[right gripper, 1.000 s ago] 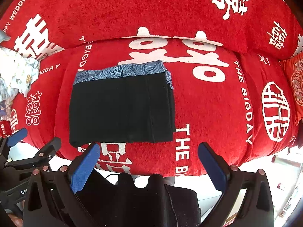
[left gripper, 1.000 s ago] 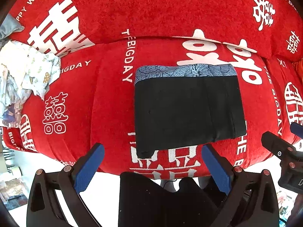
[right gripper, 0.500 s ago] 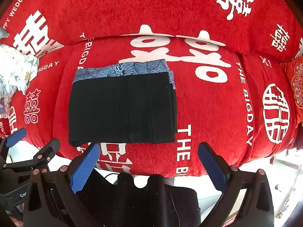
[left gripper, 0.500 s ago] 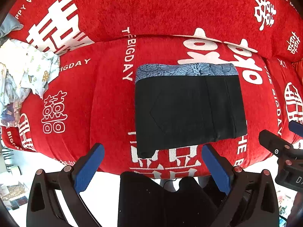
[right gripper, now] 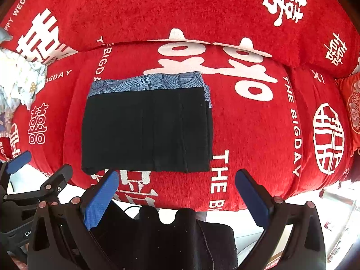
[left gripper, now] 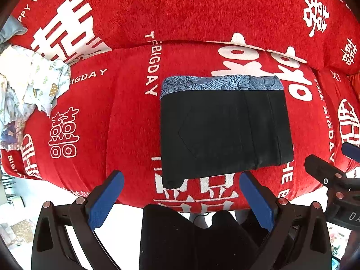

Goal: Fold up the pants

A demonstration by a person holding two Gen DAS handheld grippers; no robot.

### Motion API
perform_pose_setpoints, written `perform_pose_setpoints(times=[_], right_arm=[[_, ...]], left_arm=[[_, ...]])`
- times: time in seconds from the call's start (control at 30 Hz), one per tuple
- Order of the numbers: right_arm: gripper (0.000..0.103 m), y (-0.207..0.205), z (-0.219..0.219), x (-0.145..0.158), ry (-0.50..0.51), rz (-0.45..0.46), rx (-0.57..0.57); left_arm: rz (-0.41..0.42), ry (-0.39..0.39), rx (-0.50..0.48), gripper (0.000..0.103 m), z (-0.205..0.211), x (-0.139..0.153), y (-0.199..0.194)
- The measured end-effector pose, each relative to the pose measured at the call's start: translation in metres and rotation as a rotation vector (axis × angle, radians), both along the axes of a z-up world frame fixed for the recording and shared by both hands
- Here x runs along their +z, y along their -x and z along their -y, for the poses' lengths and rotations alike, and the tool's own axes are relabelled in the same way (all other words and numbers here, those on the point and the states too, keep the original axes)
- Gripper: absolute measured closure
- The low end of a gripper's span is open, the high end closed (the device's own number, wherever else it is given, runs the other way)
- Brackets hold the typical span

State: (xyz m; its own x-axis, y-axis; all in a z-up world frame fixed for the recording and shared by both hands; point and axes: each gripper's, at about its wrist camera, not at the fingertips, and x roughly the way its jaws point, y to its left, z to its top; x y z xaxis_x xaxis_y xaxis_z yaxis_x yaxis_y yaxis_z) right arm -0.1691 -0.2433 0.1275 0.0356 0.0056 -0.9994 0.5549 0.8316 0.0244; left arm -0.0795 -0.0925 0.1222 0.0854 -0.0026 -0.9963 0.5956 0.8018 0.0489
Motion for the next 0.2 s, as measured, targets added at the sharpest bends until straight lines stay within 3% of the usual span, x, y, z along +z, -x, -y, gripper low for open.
perform_pose_setpoints(times=[0.2], right_arm=[[0.0,0.0002,0.0007,-0.0013,0.001,-0.006,0.005]], left_arm=[[0.012,0.008,-0.006,0.0,0.0019,0.0023,0.0001]])
